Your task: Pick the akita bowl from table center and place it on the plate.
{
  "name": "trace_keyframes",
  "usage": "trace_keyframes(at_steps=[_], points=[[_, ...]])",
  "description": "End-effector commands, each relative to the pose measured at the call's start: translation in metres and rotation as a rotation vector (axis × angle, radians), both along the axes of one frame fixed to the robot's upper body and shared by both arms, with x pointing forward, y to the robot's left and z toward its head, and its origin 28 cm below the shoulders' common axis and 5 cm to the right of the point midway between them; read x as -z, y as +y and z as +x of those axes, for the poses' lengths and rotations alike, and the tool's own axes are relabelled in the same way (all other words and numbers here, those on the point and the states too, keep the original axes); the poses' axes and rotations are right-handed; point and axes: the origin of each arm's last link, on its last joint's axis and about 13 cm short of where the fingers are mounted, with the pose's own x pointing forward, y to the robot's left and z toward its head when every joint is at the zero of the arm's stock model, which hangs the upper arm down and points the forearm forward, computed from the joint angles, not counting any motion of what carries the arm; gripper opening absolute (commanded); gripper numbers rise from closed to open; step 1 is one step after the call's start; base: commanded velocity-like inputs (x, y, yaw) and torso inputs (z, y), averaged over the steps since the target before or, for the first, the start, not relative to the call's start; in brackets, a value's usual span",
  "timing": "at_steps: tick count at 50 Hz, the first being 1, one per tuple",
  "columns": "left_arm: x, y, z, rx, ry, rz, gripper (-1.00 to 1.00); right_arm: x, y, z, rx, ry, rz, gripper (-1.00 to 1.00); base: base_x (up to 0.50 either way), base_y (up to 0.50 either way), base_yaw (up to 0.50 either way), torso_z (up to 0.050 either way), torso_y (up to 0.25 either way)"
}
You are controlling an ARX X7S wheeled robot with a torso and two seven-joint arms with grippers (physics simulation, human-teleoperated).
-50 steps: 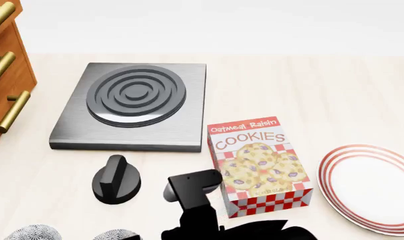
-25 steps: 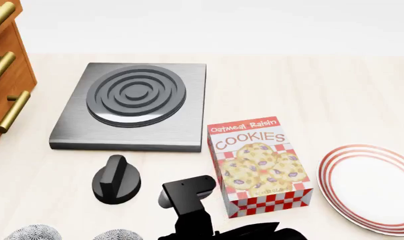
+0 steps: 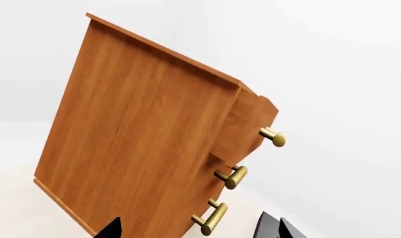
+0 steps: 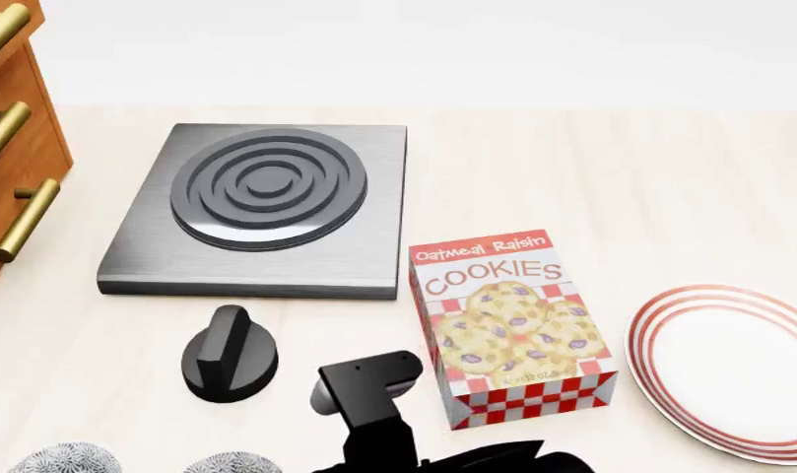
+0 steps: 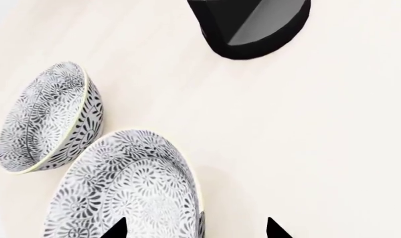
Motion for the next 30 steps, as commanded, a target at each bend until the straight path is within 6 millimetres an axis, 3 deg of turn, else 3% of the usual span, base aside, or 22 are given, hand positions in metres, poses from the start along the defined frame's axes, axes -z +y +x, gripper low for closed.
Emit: trace_keyframes(at_steps=[1, 6, 7, 23, 30], points=[[-0.001, 0.000, -0.001, 0.000, -0.003, -0.002, 1.00, 0.003, 0.001, 0.001, -0.001, 0.007, -0.002, 1.00, 0.00, 0.00, 0.00, 0.000, 0.000], [-0.001, 0.000, -0.002, 0.003, -0.004, -0.001, 1.00, 0.003, 0.001, 0.000, -0.006, 0.008, -0.001, 1.00, 0.00, 0.00, 0.00, 0.000, 0.000], [-0.001, 0.000, -0.002, 0.003, -0.004, -0.002, 1.00, 0.003, 0.001, 0.000, -0.005, 0.008, 0.000, -1.00, 0.00, 0.00, 0.00, 0.000, 0.000], [-0.001, -0.008, -0.001, 0.038, -0.008, 0.010, 1.00, -0.002, 0.001, -0.001, -0.013, -0.017, 0.003, -1.00, 0.00, 0.00, 0.00, 0.000, 0.000], [-0.001, -0.006, -0.001, 0.033, -0.007, 0.010, 1.00, -0.029, -0.007, -0.008, 0.054, -0.178, 0.070, -1.00, 0.00, 0.00, 0.00, 0.000, 0.000]])
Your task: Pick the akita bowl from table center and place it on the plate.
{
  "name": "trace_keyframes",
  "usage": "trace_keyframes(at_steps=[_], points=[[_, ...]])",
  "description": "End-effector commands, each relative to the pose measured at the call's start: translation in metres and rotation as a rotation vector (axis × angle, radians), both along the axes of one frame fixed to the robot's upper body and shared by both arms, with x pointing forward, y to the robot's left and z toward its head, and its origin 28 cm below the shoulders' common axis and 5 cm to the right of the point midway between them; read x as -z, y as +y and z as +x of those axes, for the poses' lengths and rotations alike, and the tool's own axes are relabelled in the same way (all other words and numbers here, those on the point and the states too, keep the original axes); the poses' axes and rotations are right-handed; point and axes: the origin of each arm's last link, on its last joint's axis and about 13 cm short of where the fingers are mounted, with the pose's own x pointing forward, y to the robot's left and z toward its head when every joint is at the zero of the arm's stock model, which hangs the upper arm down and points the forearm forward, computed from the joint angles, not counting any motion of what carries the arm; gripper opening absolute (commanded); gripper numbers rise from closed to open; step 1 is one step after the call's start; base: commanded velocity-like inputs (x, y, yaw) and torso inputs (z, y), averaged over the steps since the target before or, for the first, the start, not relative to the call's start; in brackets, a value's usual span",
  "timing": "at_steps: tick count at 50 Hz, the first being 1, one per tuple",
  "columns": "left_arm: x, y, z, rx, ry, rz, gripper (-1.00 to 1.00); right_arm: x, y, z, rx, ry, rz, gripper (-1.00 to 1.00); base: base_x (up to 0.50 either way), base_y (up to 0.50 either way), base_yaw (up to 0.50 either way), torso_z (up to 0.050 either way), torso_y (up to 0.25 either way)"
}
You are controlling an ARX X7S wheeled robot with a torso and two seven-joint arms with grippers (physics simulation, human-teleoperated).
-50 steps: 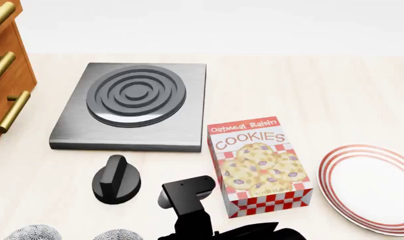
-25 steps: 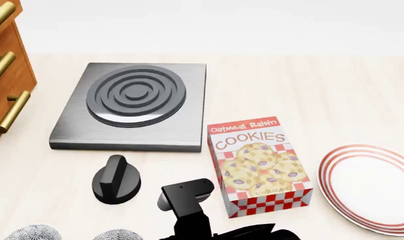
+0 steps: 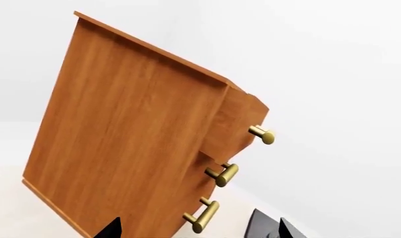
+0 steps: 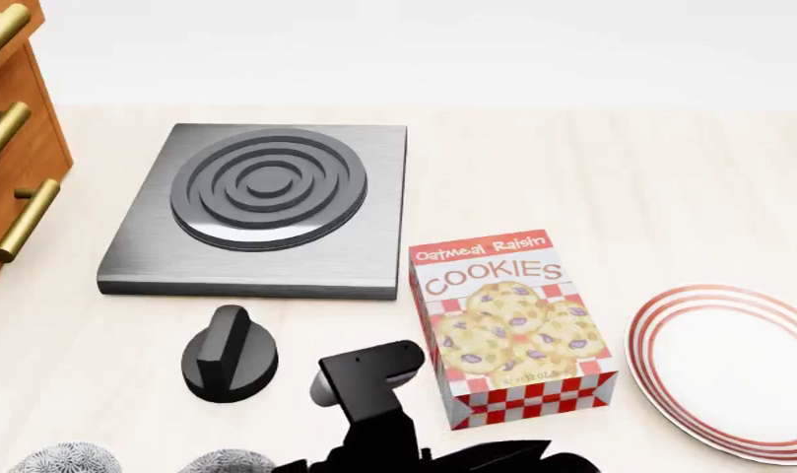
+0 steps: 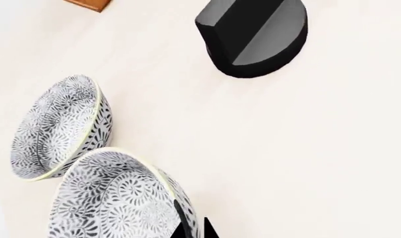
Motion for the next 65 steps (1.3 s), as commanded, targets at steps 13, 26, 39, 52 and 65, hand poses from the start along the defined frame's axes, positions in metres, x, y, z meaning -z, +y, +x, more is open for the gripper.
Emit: trace_keyframes(at_steps=[13, 26, 39, 52, 65], points=[[-0.003, -0.002, 0.000, 0.010, -0.007, 0.006, 1.00, -0.088, -0.040, -0.039, 0.239, -0.612, 0.102, -1.00, 0.00, 0.00, 0.00, 0.000, 0.000], [-0.005, -0.003, 0.001, 0.018, -0.012, 0.014, 1.00, -0.123, -0.067, -0.050, 0.390, -0.836, 0.004, -1.00, 0.00, 0.00, 0.00, 0.000, 0.001], [-0.005, -0.004, 0.001, 0.024, -0.010, 0.018, 1.00, -0.156, -0.094, -0.055, 0.534, -1.059, -0.240, -1.00, 0.00, 0.00, 0.00, 0.000, 0.000], [-0.004, -0.004, 0.001, 0.022, -0.010, 0.018, 1.00, -0.165, -0.129, -0.055, 0.761, -0.940, -0.340, -1.00, 0.00, 0.00, 0.00, 0.000, 0.000], [-0.005, -0.004, 0.002, 0.021, -0.008, 0.017, 1.00, -0.162, -0.156, -0.054, 0.906, -0.766, -0.184, -1.00, 0.00, 0.00, 0.00, 0.000, 0.000]])
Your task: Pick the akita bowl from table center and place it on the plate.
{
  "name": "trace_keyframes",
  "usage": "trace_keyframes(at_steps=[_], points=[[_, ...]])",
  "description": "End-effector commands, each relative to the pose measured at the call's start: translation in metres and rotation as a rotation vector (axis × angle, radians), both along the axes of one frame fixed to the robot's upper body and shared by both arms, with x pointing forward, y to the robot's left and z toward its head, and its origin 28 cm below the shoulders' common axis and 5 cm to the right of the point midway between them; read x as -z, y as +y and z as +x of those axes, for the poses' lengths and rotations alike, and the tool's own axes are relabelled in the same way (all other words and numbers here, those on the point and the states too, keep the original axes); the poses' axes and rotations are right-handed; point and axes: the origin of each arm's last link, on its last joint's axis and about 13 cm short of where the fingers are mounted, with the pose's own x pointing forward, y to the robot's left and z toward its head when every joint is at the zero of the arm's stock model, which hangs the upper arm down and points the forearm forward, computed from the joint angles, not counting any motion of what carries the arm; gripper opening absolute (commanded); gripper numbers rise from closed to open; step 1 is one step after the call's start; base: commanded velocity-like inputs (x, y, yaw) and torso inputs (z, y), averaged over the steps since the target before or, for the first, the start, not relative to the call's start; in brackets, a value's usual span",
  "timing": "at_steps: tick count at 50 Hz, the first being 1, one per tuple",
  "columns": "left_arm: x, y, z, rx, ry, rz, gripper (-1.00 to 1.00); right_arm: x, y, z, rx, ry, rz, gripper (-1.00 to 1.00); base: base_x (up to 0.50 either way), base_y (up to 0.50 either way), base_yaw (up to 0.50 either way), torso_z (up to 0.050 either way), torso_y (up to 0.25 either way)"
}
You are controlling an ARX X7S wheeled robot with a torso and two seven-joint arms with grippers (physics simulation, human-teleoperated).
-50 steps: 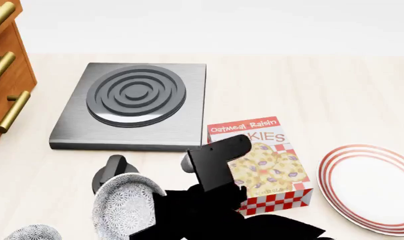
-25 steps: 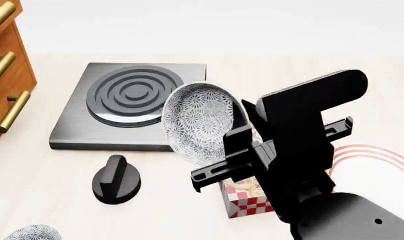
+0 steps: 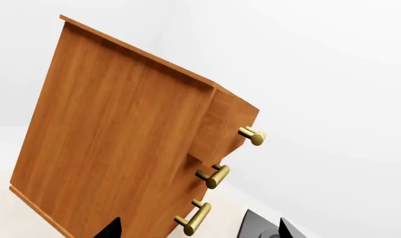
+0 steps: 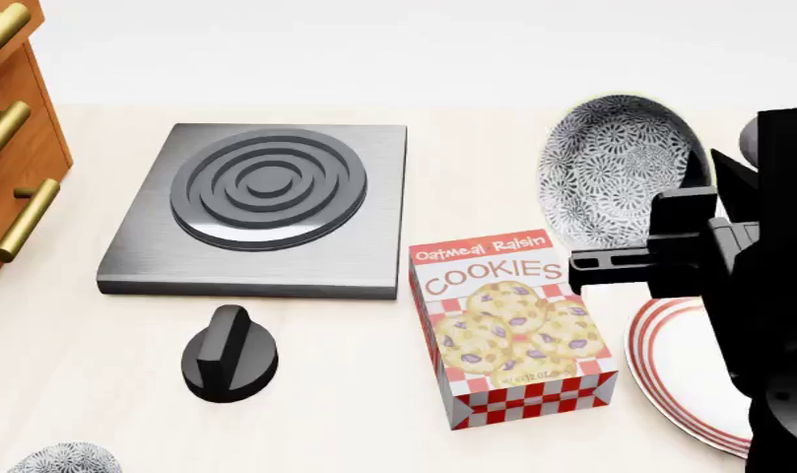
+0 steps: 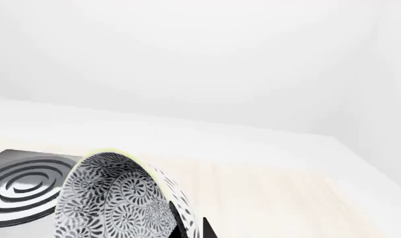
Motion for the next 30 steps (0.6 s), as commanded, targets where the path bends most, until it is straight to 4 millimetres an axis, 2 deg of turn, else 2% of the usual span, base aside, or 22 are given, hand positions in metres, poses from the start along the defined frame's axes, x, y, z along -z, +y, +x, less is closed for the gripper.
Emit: trace_keyframes(at_steps=[1, 15, 30], points=[[0.000, 0.000, 0.000, -0.001, 0.002, -0.001, 1.00, -0.002, -0.026, -0.002, 0.093, 0.040, 0.150, -1.00, 0.00, 0.00, 0.00, 0.000, 0.010], [0.001, 0.000, 0.001, -0.003, 0.006, -0.005, 1.00, 0.016, -0.044, -0.003, 0.115, 0.132, 0.386, -1.00, 0.00, 0.00, 0.00, 0.000, 0.000], [0.002, 0.000, 0.001, -0.003, 0.007, -0.004, 1.00, 0.018, -0.044, -0.003, 0.122, 0.140, 0.385, -1.00, 0.00, 0.00, 0.00, 0.000, 0.001]])
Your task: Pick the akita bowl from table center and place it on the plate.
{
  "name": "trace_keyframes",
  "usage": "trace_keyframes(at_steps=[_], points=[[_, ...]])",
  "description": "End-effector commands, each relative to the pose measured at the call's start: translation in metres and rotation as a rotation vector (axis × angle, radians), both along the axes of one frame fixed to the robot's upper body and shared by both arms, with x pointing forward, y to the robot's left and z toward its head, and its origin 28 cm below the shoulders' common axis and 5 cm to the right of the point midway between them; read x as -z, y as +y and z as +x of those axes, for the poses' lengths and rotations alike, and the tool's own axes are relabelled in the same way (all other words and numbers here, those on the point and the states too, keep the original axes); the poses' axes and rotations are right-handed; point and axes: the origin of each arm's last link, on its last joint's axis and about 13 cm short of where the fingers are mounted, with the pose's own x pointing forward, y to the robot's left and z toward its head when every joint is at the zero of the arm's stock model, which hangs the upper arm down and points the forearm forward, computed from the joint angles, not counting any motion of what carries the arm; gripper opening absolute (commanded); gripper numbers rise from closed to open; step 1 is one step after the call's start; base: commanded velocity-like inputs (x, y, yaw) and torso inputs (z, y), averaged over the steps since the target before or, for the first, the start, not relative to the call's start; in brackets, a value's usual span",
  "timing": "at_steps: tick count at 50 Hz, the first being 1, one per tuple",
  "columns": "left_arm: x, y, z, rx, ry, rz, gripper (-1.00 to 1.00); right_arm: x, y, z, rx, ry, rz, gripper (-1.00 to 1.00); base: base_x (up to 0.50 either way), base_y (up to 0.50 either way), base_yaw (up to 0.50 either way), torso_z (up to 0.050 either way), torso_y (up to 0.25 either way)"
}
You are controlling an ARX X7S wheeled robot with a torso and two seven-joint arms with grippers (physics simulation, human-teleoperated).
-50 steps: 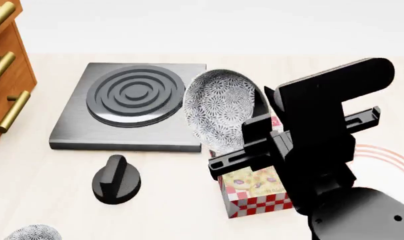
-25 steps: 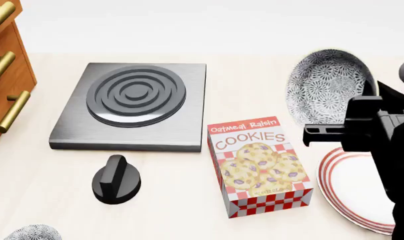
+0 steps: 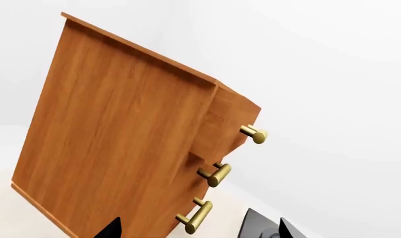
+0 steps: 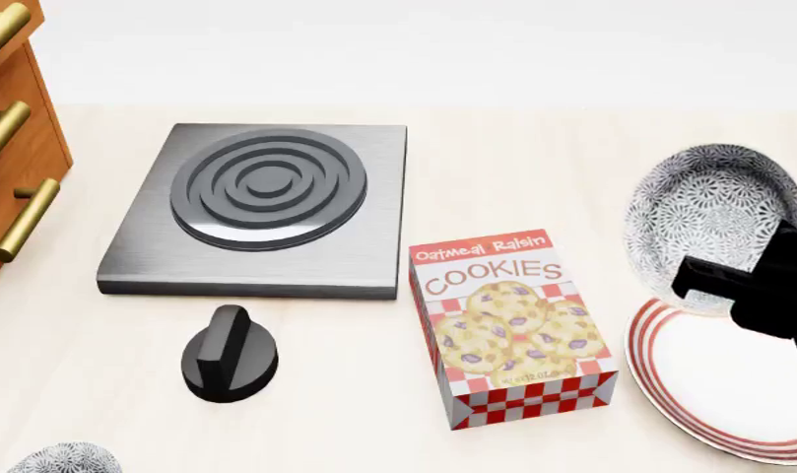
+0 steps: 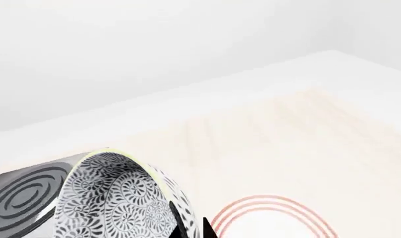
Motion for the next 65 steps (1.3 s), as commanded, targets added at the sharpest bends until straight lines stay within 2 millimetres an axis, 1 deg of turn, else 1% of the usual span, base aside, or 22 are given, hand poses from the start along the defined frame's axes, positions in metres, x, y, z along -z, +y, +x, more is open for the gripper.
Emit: trace_keyframes(at_steps=[1, 2, 3, 4, 6, 9, 10, 14, 15, 17, 22, 25, 30, 33, 38, 40, 45, 49, 51, 55, 59, 65], points=[[0.000, 0.000, 0.001, -0.001, 0.001, -0.001, 1.00, -0.002, -0.005, -0.001, -0.021, 0.029, 0.116, -1.00, 0.00, 0.00, 0.00, 0.000, 0.000], [0.000, 0.000, 0.001, -0.004, 0.001, 0.001, 1.00, -0.006, -0.009, 0.001, -0.029, 0.085, 0.201, -1.00, 0.00, 0.00, 0.00, 0.000, 0.000], [0.000, -0.001, 0.001, -0.008, -0.006, 0.006, 1.00, -0.008, -0.010, 0.002, -0.030, 0.101, 0.237, -1.00, 0.00, 0.00, 0.00, 0.000, 0.000], [-0.001, -0.001, 0.001, -0.020, -0.047, -0.002, 1.00, -0.011, -0.014, 0.006, -0.003, 0.132, 0.302, -1.00, 0.00, 0.00, 0.00, 0.000, 0.000], [-0.002, 0.000, -0.001, -0.026, -0.090, 0.006, 1.00, -0.016, -0.019, 0.011, 0.017, 0.169, 0.369, -1.00, 0.00, 0.00, 0.00, 0.000, 0.000], [-0.001, 0.001, 0.000, -0.026, -0.084, -0.012, 1.00, -0.016, -0.024, 0.018, 0.082, 0.224, 0.361, -1.00, 0.00, 0.00, 0.00, 0.000, 0.000], [0.000, 0.002, 0.001, -0.029, -0.081, -0.012, 1.00, -0.016, -0.027, 0.022, 0.085, 0.262, 0.439, -1.00, 0.00, 0.00, 0.00, 0.000, 0.000], [0.000, 0.002, 0.001, -0.028, -0.087, -0.012, 1.00, -0.017, -0.031, 0.030, 0.126, 0.311, 0.436, -1.00, 0.00, 0.00, 0.00, 0.000, 0.000], [0.001, 0.002, 0.001, -0.029, -0.087, -0.013, 1.00, -0.017, -0.032, 0.033, 0.133, 0.326, 0.463, -1.00, 0.00, 0.00, 0.00, 0.000, 0.000], [0.001, 0.002, 0.001, -0.029, -0.086, -0.014, 1.00, -0.018, -0.033, 0.035, 0.162, 0.340, 0.433, -1.00, 0.00, 0.00, 0.00, 0.000, 0.000], [0.002, 0.002, 0.000, -0.029, -0.084, -0.015, 1.00, -0.026, -0.034, 0.042, 0.158, 0.379, 0.480, -1.00, 0.00, 0.00, 0.00, 0.000, 0.002], [0.003, 0.002, 0.000, -0.029, -0.078, -0.013, 1.00, -0.029, -0.034, 0.045, 0.179, 0.373, 0.455, -1.00, 0.00, 0.00, 0.00, 0.000, 0.000], [0.002, 0.002, -0.004, -0.039, -0.105, 0.023, 1.00, -0.033, -0.034, 0.051, 0.169, 0.364, 0.481, -1.00, 0.00, 0.00, 0.00, 0.000, -0.117], [0.003, 0.004, -0.003, -0.025, -0.093, -0.022, 1.00, -0.035, -0.035, 0.053, 0.173, 0.359, 0.487, -1.00, 0.00, 0.00, 0.00, 0.000, -0.144], [0.003, 0.004, -0.005, -0.037, -0.094, 0.010, 1.00, -0.034, -0.038, 0.057, 0.189, 0.359, 0.512, -1.00, 0.00, 0.00, 0.00, 0.000, -0.027], [0.003, 0.003, -0.005, -0.045, -0.095, 0.028, 1.00, -0.034, -0.040, 0.058, 0.190, 0.357, 0.534, -1.00, 0.00, 0.00, 0.00, 0.000, -0.250], [0.003, 0.004, -0.004, -0.029, -0.083, -0.014, 1.00, -0.034, -0.043, 0.059, 0.192, 0.352, 0.561, -1.00, 0.00, 0.00, 0.00, 0.000, -0.150], [0.003, 0.003, -0.004, -0.047, -0.086, 0.010, 1.00, -0.033, -0.044, 0.058, 0.199, 0.348, 0.569, -1.00, 0.00, 0.00, 0.00, 0.000, 0.000], [0.002, 0.003, -0.004, -0.054, -0.089, 0.026, 1.00, -0.034, -0.044, 0.058, 0.199, 0.347, 0.583, -1.00, 0.00, 0.00, 0.00, 0.000, -0.250], [0.003, 0.004, -0.003, -0.041, -0.076, -0.023, 1.00, -0.034, -0.044, 0.057, 0.199, 0.343, 0.580, -1.00, 0.00, 0.00, 0.00, 0.000, -0.188], [0.002, 0.004, -0.003, -0.047, -0.090, 0.013, 1.00, -0.035, -0.045, 0.057, 0.199, 0.341, 0.583, -1.00, 0.00, 0.00, 0.00, 0.000, 0.000], [0.001, 0.004, -0.002, -0.052, -0.088, -0.015, 1.00, -0.039, -0.046, 0.054, 0.206, 0.331, 0.584, -1.00, 0.00, 0.00, 0.00, 0.000, -0.208]])
